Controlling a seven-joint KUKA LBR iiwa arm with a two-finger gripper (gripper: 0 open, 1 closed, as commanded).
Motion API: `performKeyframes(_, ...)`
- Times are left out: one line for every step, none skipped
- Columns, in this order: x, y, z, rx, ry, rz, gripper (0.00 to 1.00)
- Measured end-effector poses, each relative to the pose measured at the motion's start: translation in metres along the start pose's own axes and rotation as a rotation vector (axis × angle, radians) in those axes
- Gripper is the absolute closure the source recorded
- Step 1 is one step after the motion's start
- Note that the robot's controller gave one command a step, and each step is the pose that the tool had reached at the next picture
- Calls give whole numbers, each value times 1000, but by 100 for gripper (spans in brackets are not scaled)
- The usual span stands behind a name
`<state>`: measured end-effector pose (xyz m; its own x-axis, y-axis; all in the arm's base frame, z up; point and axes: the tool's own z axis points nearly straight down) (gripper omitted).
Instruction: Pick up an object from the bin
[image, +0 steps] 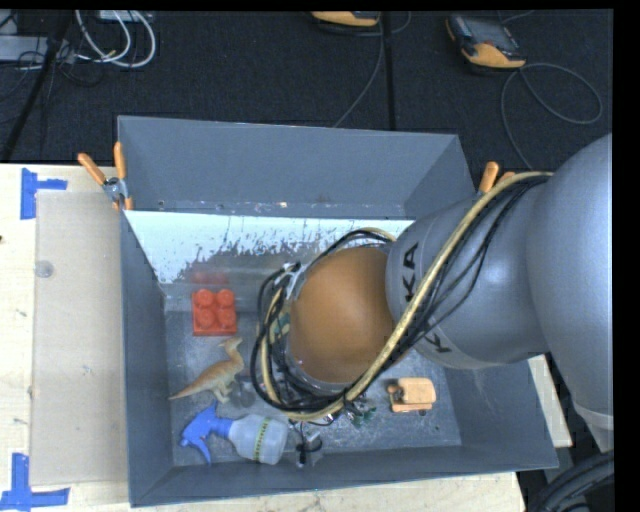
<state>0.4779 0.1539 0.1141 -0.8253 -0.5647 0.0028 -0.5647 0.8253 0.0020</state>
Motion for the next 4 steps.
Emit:
performKeyframes(-17, 29, 41, 7, -22, -192, 100)
performKeyframes(-17, 29, 41, 7, -22, -191, 100)
performKeyframes(-16, 26, 38, 6, -20, -193, 100)
performKeyframes(-16, 26, 38, 5, -17, -192, 100)
